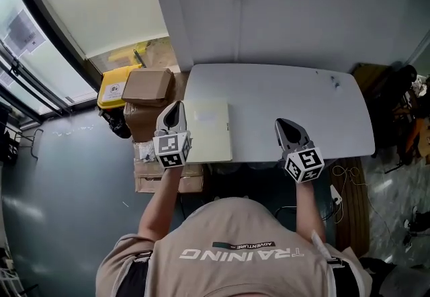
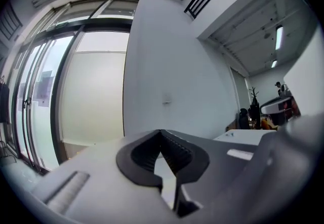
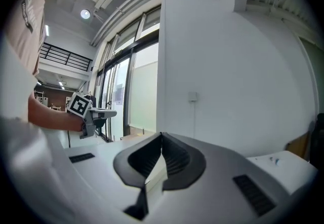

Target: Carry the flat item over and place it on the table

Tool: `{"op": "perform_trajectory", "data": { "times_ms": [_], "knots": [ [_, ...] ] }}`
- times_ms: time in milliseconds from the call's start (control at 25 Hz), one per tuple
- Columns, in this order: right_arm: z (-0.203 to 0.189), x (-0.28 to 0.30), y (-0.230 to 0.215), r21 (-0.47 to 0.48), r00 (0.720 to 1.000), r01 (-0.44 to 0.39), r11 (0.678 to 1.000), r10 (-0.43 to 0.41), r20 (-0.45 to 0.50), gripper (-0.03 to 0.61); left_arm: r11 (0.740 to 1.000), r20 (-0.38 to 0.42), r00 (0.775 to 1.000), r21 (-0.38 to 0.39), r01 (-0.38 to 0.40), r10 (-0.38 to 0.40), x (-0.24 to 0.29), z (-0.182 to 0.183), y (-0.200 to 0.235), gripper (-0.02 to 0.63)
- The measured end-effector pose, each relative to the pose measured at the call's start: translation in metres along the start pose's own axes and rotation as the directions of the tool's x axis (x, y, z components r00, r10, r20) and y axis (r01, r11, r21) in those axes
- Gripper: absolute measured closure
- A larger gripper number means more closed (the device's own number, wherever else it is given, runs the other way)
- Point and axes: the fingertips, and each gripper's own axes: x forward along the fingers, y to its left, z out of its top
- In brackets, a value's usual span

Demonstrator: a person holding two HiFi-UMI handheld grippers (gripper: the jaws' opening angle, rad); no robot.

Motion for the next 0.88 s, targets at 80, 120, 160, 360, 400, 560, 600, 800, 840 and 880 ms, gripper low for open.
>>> {"op": "perform_trajectory", "data": {
  "times_ms": [80, 120, 160, 360, 400, 560, 600, 800, 840, 880],
  "knots": [
    [0.009, -0.001, -0.002, -0.006, 1.000, 0.006, 1.000, -0.006, 0.008, 0.574, 1.000, 0.005, 1.000, 0.013, 0.011, -0.011, -0.001, 0.010, -0.006, 0.607],
    [0.013, 0.000, -0.003, -0.007, 1.000, 0.006, 1.000, -0.006, 0.013, 0.574, 1.000, 0.007, 1.000, 0.019, 0.014, -0.014, -0.002, 0.015, -0.009, 0.607],
    [0.015, 0.001, -0.004, -0.006, 1.000, 0.006, 1.000, -0.006, 0.017, 0.574, 1.000, 0.007, 1.000, 0.019, 0.015, -0.015, -0.003, 0.020, -0.011, 0.606],
    [0.023, 0.003, -0.010, -0.009, 0.999, 0.016, 1.000, -0.016, 0.032, 0.574, 0.997, -0.038, 0.997, -0.014, 0.070, -0.071, 0.004, 0.018, -0.027, 0.606],
    [0.025, 0.004, -0.011, -0.013, 0.999, 0.015, 1.000, -0.015, 0.034, 0.574, 0.996, -0.047, 0.995, -0.015, 0.083, -0.084, 0.006, 0.017, -0.030, 0.607],
    [0.042, 0.012, -0.011, -0.044, 0.998, 0.013, 0.999, -0.010, 0.060, 0.574, 0.993, -0.050, 0.992, -0.018, 0.117, -0.118, 0.014, 0.023, -0.037, 0.607],
    [0.048, 0.014, -0.011, -0.051, 0.997, 0.014, 0.999, -0.011, 0.072, 0.574, 0.992, -0.045, 0.991, -0.025, 0.123, -0.124, 0.017, 0.028, -0.037, 0.606],
    [0.067, 0.016, -0.007, -0.065, 0.995, 0.022, 0.998, -0.016, 0.102, 0.574, 0.991, -0.030, 0.991, 0.008, 0.133, -0.133, 0.020, 0.038, -0.036, 0.606],
    [0.068, 0.016, -0.008, -0.064, 0.995, 0.025, 0.998, -0.019, 0.101, 0.574, 0.991, -0.029, 0.991, 0.017, 0.135, -0.134, 0.020, 0.038, -0.037, 0.606],
    [0.068, 0.016, -0.008, -0.061, 0.995, 0.030, 0.998, -0.023, 0.100, 0.574, 0.991, -0.027, 0.990, 0.023, 0.135, -0.135, 0.019, 0.039, -0.037, 0.606]
  ]
}}
